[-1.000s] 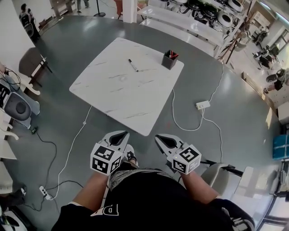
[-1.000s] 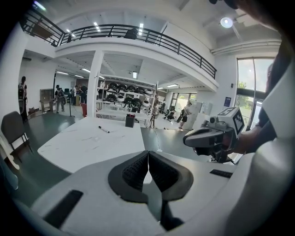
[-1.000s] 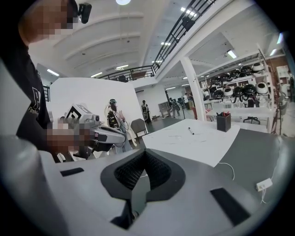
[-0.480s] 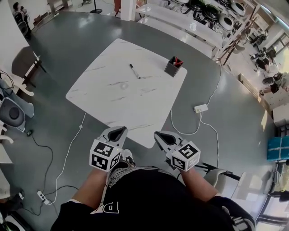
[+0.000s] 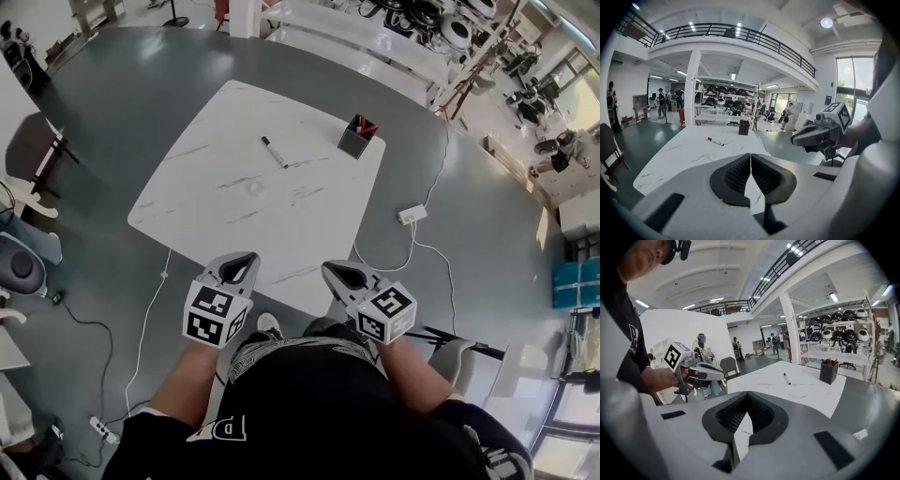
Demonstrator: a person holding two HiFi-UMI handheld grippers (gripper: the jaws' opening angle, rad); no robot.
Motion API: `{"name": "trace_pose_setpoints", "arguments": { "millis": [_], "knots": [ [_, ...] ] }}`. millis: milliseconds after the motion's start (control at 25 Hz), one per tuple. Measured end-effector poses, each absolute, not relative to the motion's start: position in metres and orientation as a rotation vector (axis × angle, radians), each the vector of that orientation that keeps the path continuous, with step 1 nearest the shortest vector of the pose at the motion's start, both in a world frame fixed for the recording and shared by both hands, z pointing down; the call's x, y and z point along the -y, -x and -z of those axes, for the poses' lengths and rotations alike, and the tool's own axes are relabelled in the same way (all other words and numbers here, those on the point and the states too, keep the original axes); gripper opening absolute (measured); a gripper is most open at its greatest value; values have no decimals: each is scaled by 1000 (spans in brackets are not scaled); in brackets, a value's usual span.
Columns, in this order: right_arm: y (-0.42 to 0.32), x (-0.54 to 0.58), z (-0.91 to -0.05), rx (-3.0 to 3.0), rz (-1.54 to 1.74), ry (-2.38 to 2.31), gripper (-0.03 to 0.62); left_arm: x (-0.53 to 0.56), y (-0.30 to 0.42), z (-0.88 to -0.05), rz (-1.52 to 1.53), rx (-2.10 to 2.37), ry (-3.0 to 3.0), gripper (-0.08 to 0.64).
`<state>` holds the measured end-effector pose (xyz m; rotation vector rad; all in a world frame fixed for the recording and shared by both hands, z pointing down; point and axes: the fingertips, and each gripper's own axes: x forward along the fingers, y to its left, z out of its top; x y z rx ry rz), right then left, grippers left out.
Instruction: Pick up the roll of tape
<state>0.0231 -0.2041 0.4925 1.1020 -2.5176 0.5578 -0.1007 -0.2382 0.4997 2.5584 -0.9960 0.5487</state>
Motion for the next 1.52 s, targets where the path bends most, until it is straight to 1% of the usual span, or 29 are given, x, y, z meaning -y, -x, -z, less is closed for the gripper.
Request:
{"name": "trace_pose_setpoints", "arguments": {
  "millis": [440, 920, 1240, 1520],
  "knots": [
    [-34, 223, -496, 2460, -577, -1166, 3, 267, 102, -518, -578, 958, -2558, 21],
    [-33, 262, -497, 2511, -546, -1056, 3, 291, 106, -530, -601, 1082, -2484, 21],
    [-51, 284, -511, 2524, -597, -1005, 3, 319, 97, -549, -651, 1145, -2418, 21],
    [-64, 303, -518, 2557, -646, -984, 3, 365, 92, -569, -689, 1223, -2347, 23]
  ]
}}
